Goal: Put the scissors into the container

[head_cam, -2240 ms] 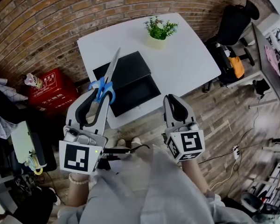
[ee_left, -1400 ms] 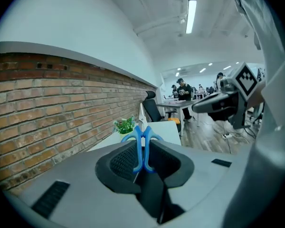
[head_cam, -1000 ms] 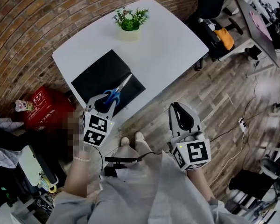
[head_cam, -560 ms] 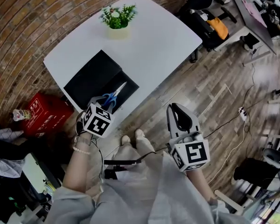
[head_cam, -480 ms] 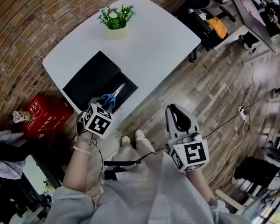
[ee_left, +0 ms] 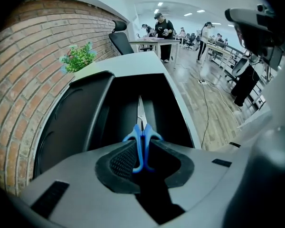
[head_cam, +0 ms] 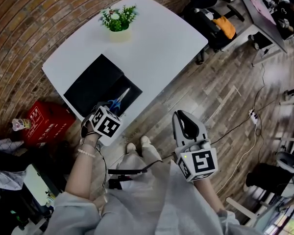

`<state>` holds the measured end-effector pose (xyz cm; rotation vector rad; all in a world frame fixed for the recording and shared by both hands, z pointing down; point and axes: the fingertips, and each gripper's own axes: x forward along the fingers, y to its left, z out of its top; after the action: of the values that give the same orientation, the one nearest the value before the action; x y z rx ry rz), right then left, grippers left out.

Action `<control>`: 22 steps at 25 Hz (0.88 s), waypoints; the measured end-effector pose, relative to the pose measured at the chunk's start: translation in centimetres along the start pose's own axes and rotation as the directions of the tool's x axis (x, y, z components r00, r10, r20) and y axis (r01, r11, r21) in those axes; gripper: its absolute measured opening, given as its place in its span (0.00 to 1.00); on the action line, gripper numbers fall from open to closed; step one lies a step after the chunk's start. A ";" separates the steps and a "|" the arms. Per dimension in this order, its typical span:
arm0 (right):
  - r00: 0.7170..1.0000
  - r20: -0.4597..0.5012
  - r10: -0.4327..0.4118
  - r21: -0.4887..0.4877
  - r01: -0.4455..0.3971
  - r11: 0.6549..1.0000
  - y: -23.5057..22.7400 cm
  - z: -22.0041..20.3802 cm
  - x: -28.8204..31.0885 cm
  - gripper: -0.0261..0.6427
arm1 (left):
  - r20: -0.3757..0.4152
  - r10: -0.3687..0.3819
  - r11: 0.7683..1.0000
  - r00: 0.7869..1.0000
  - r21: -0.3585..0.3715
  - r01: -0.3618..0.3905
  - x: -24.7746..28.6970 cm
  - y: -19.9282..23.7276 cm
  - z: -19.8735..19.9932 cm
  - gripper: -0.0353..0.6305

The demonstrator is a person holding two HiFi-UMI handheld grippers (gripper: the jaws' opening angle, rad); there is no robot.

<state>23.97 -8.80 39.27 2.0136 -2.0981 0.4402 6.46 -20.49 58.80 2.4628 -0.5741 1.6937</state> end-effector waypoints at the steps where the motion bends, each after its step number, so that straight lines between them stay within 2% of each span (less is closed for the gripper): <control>1: 1.000 -0.001 0.001 0.000 -0.001 1.000 0.1 0.0 0.0 0.13 | 0.003 0.006 1.000 1.000 0.004 -0.006 0.0 0.0 0.0 0.20; 4: 1.000 0.002 0.010 -0.007 -0.010 1.000 0.4 0.2 0.1 0.13 | 0.034 0.023 1.000 0.999 -0.014 -0.023 -0.5 0.3 0.3 0.21; 7: 0.999 0.010 0.031 -0.024 -0.031 0.999 1.0 0.7 0.3 0.13 | 0.109 0.073 0.997 0.991 -0.044 -0.068 -2.2 1.1 1.0 0.20; 11: 0.997 0.028 0.067 -0.044 -0.066 0.997 2.6 1.7 0.9 0.13 | 0.231 0.179 0.983 0.956 -0.091 -0.162 -5.9 2.6 1.4 0.16; 15: 0.992 0.046 0.119 -0.083 -0.115 0.990 4.4 3.2 2.2 0.13 | 0.354 0.268 0.959 0.896 -0.187 -0.213 -10.5 4.1 2.1 0.11; 19: 0.984 0.064 0.165 -0.116 -0.157 0.981 6.5 4.7 3.1 0.13 | 0.496 0.328 0.936 0.804 -0.287 -0.205 -15.8 4.8 2.6 0.10; 22: 0.975 0.081 0.209 -0.154 -0.195 0.969 8.2 5.7 3.5 0.13 | 0.540 0.393 0.913 0.744 -0.324 -0.247 -19.6 5.1 2.3 0.10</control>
<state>15.92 -13.81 34.49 1.7815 -2.3319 0.2170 0.52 -20.96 39.31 2.8070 -1.2508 0.7884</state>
